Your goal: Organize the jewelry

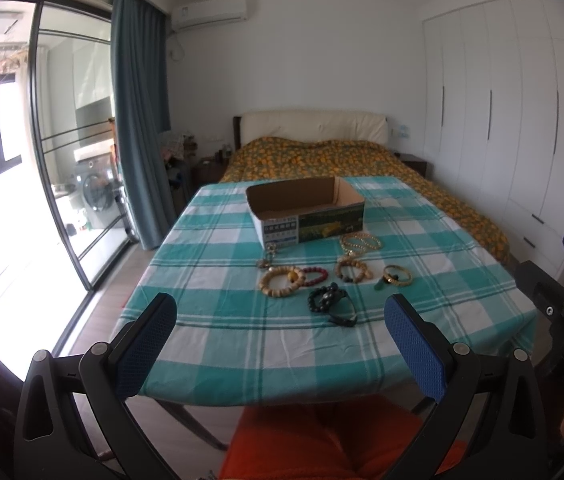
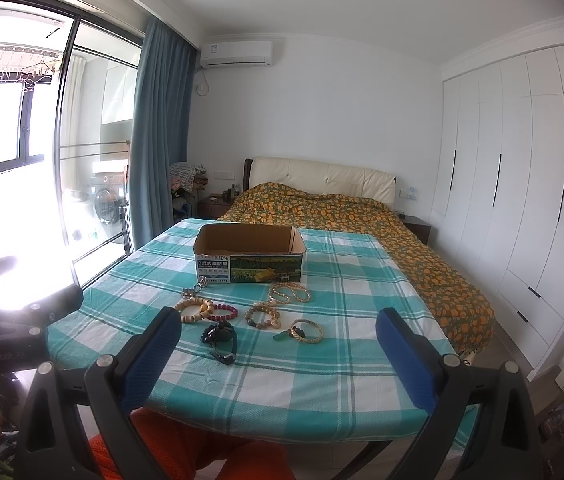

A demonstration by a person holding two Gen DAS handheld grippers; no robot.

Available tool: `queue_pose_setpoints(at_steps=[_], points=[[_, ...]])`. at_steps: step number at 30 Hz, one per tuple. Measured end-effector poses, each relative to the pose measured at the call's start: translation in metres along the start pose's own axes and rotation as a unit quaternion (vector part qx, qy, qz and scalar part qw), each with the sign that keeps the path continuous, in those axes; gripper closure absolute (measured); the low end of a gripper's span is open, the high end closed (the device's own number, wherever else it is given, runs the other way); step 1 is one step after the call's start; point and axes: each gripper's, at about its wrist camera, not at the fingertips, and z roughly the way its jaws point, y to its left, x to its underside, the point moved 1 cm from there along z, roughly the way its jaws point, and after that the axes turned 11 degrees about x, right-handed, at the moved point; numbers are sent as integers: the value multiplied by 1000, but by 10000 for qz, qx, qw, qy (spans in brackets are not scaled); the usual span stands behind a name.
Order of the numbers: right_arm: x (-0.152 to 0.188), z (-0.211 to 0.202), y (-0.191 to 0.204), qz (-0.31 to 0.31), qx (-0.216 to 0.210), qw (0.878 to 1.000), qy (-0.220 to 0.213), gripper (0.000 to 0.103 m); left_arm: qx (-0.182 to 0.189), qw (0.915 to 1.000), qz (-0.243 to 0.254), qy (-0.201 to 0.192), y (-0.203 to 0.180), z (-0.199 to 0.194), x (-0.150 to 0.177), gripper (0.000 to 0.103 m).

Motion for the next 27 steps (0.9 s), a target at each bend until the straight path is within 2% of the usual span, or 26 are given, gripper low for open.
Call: queue_pose_setpoints(at_steps=[1, 27], points=[[-1, -2, -1, 0, -1, 10000, -1, 3, -3, 10000, -1, 29, 1, 4, -9, 0], [0, -2, -1, 6, 2, 10000, 3, 3, -12, 10000, 17, 41, 0, 4, -12, 0]])
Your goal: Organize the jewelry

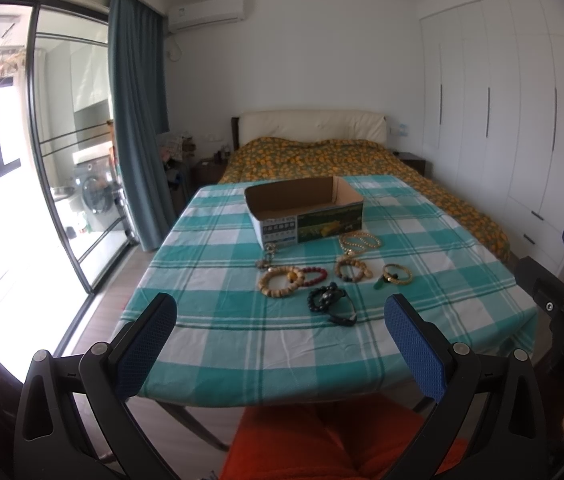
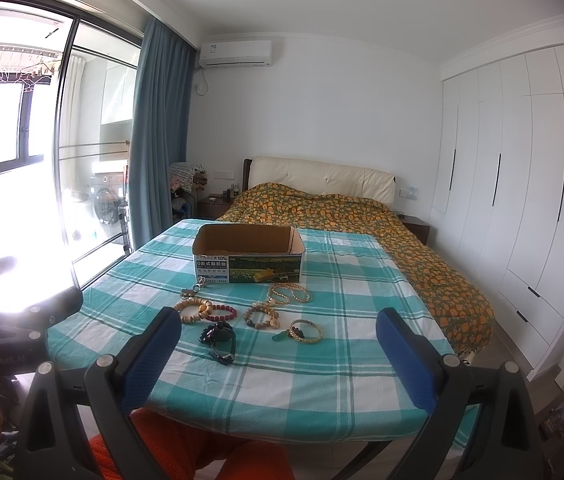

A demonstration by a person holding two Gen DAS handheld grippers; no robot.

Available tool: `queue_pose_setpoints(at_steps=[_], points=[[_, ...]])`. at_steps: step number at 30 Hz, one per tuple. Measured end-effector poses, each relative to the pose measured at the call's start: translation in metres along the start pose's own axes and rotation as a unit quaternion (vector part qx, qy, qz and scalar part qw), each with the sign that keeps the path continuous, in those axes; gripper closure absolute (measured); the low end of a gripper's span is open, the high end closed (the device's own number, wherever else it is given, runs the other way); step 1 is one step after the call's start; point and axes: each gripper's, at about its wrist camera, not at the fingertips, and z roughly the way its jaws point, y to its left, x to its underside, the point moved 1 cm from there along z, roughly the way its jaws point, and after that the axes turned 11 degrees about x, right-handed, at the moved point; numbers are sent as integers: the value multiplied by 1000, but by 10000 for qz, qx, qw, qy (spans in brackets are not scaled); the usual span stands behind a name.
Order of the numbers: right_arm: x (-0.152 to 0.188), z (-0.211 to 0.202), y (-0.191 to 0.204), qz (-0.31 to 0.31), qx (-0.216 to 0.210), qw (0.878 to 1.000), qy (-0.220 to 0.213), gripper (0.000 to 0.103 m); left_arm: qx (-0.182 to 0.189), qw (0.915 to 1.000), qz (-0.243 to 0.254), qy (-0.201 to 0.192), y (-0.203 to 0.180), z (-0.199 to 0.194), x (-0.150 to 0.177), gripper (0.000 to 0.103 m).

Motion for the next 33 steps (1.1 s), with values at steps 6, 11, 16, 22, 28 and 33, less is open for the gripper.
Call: queue_pose_setpoints(at_steps=[6, 11, 16, 22, 28, 33], points=[[0, 2, -3, 24, 17, 10000, 19, 3, -7, 10000, 15, 1, 0, 0, 0, 0], [-1, 1, -4, 23, 18, 10000, 20, 3, -9, 10000, 22, 4, 0, 0, -1, 0], [0, 2, -3, 24, 32, 10000, 27, 3, -8, 10000, 44, 10, 0, 0, -1, 0], [0, 2, -2, 28, 41, 10000, 41, 3, -8, 10000, 72, 16, -1, 0, -1, 0], [0, 2, -2, 32, 43, 10000, 40, 3, -14, 9999, 98, 13, -2, 1, 0, 0], [2, 4, -1, 50, 43, 10000, 69, 3, -19, 9999, 92, 35, -1, 2, 0, 0]])
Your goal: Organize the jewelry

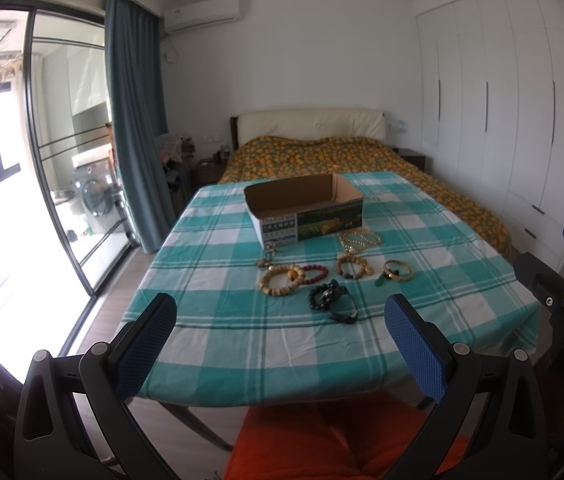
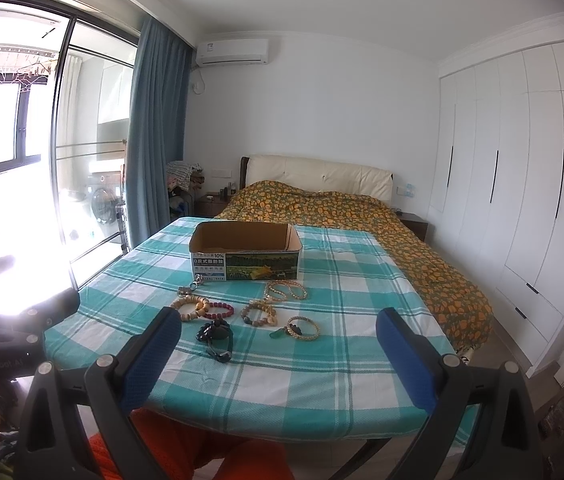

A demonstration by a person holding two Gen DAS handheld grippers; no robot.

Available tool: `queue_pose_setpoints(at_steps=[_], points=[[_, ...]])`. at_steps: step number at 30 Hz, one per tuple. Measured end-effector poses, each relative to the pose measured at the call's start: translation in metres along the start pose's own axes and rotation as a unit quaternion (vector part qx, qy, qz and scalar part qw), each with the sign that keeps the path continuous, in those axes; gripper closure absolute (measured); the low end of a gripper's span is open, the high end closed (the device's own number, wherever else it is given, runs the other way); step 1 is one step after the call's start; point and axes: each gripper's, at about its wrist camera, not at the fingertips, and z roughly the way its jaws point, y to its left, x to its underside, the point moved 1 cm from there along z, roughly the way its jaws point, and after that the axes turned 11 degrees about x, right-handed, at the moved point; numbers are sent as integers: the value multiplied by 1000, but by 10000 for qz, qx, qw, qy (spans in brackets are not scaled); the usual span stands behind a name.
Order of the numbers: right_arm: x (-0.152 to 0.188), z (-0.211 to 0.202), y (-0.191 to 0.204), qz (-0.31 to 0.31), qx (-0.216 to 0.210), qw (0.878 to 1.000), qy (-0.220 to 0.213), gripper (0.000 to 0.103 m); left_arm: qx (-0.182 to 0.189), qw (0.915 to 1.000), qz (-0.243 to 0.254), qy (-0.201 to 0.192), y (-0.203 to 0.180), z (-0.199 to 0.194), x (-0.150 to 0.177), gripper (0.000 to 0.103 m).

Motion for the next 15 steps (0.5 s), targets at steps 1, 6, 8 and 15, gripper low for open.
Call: queue_pose_setpoints(at_steps=[1, 6, 8, 15], points=[[0, 0, 0, 5, 1, 10000, 4, 3, 2, 10000, -4, 6, 0, 0, 1, 0], [0, 2, -2, 52, -30, 10000, 7, 3, 76, 9999, -137, 31, 5, 4, 2, 0], [0, 3, -4, 94, -19, 10000, 20, 3, 105, 9997, -213, 54, 8, 7, 2, 0], [1, 17, -8, 199, 12, 9997, 164, 3, 250, 9994, -240, 99, 8, 16, 0, 0]])
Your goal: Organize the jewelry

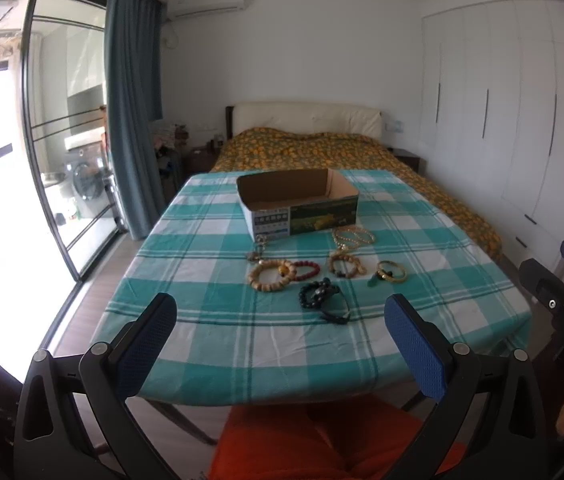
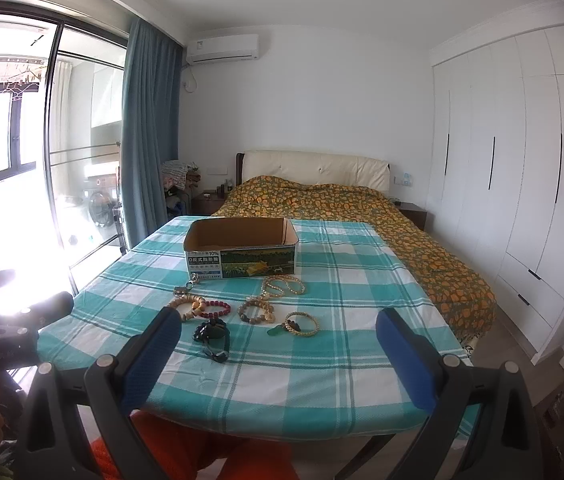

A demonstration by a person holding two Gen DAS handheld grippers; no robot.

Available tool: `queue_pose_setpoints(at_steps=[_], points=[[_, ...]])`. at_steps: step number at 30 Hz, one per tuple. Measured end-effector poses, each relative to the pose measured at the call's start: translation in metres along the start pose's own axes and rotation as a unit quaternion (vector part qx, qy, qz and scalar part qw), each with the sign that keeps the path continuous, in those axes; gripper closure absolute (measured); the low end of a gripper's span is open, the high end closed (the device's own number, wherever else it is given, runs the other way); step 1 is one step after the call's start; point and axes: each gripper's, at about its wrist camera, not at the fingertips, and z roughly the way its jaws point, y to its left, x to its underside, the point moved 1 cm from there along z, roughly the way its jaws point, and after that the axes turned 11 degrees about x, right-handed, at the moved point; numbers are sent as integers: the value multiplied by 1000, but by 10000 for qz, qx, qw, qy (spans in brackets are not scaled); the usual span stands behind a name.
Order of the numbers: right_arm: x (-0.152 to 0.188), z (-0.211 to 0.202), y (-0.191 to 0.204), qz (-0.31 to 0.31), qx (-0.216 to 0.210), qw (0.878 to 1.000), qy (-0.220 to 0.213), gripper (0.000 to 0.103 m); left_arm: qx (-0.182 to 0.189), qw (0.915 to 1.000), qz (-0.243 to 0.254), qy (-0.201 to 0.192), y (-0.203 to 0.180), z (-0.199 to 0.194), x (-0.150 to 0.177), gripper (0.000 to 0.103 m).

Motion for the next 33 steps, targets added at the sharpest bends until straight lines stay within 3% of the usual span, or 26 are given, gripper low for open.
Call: queue_pose_setpoints(at_steps=[8, 13, 21, 25, 33], points=[[3, 17, 2, -25, -112, 9997, 211, 3, 370, 9991, 63, 216, -2, 14, 3, 0], [4, 27, 9, -118, -108, 9993, 340, 3, 373, 9984, 292, 313, -9, 24, 4, 0], [10, 47, 12, -138, -87, 9978, 637, 3, 462, 9968, 30, 656, 5, 46, 6, 0], [14, 60, 17, -223, -123, 9965, 802, 3, 712, 9932, -162, 907, 12, 61, 10, 0], [19, 79, 24, -310, -181, 9941, 1020, 3, 598, 9926, -188, 1040, 21, 80, 9, 0]])
